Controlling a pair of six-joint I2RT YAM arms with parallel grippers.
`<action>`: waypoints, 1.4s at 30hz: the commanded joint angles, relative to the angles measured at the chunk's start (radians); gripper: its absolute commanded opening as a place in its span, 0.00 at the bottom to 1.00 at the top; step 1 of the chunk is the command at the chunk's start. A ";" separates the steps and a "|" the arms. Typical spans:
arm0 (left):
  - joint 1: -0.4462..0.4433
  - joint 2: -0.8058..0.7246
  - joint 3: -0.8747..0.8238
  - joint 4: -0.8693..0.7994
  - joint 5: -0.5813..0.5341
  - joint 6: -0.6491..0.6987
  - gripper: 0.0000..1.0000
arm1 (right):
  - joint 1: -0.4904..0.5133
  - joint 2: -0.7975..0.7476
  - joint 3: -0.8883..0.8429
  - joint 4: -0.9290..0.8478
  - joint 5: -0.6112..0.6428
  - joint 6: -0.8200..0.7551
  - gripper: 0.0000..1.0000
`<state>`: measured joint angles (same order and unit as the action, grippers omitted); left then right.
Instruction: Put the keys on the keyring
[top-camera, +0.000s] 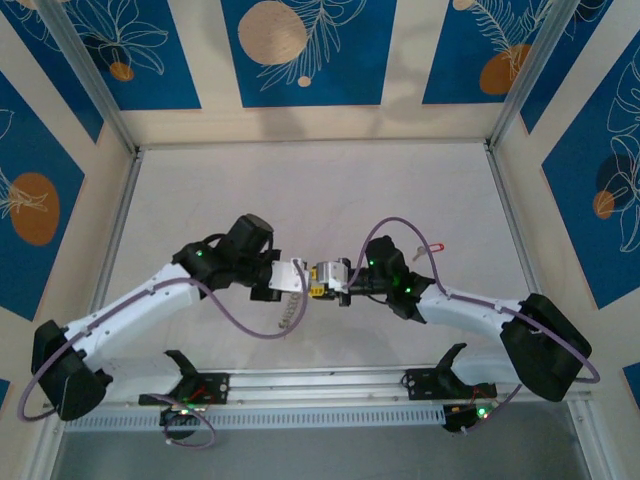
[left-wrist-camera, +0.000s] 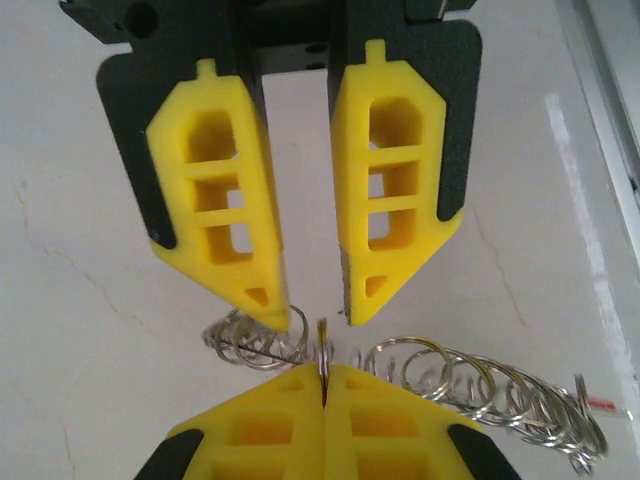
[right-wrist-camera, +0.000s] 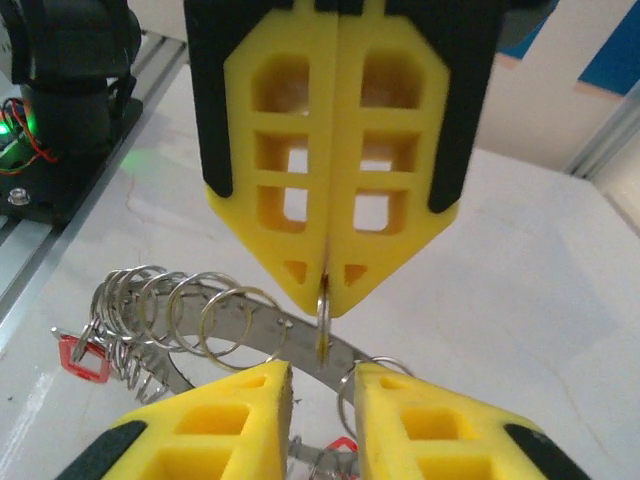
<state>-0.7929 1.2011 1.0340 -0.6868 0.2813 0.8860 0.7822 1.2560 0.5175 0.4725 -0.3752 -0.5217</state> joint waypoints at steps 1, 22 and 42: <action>-0.026 0.035 0.078 -0.106 -0.064 0.023 0.00 | 0.018 0.006 0.019 -0.038 0.051 -0.002 0.22; -0.027 0.118 0.198 -0.151 0.009 0.004 0.00 | -0.002 0.024 -0.115 0.248 0.113 0.137 0.25; -0.064 0.154 0.244 -0.200 -0.044 0.021 0.00 | 0.012 0.064 -0.107 0.343 0.007 0.153 0.16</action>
<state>-0.8474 1.3518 1.2331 -0.8700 0.2340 0.8970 0.7837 1.3041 0.4015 0.7639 -0.3389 -0.3786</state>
